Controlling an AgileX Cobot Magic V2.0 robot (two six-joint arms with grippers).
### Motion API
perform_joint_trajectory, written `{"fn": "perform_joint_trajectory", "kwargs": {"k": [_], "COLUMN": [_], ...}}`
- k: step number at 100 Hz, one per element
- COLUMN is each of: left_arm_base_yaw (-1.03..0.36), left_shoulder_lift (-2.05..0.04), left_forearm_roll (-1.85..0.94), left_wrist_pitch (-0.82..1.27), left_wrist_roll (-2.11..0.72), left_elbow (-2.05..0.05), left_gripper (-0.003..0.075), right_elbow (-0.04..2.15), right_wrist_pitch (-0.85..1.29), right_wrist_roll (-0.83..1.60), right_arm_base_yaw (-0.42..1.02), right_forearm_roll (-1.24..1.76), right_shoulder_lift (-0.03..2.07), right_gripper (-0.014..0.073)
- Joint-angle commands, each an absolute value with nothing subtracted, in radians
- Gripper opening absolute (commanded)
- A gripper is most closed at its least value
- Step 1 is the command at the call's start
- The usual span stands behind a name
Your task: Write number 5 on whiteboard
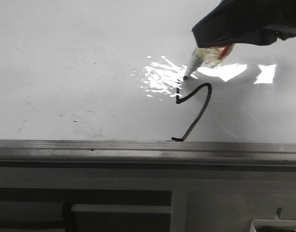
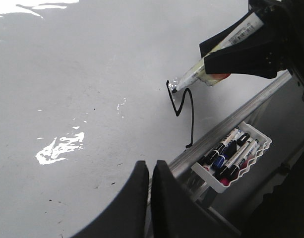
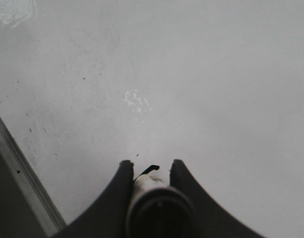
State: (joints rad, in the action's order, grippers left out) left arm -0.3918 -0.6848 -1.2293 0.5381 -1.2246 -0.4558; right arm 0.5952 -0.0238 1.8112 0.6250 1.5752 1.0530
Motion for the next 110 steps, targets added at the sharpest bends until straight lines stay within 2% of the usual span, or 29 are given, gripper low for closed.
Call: {"fn": "perform_joint_trajectory", "kwargs": {"k": [1, 59, 110], "left_arm_base_yaw": [-0.391, -0.391, -0.391], "left_shoulder_lift": [-0.682, -0.682, -0.682], "left_forearm_roll": [-1.274, -1.274, -1.276], "left_wrist_pitch": [0.530, 0.530, 0.537], "left_wrist_roll": [-1.218, -1.218, -1.218], "left_elbow": [-0.484, -0.484, -0.484], "left_gripper": [-0.0020, -0.0020, -0.0020], "right_elbow": [0.633, 0.633, 0.629], "right_wrist_pitch": [-0.033, 0.009, -0.101], "right_wrist_roll": [1.820, 1.820, 1.820], "right_arm_base_yaw": [0.618, 0.618, 0.618], "right_forearm_roll": [1.560, 1.560, 1.571], "right_shoulder_lift": [1.042, 1.069, 1.071], "right_gripper": [-0.0053, -0.0053, -0.0053]}}
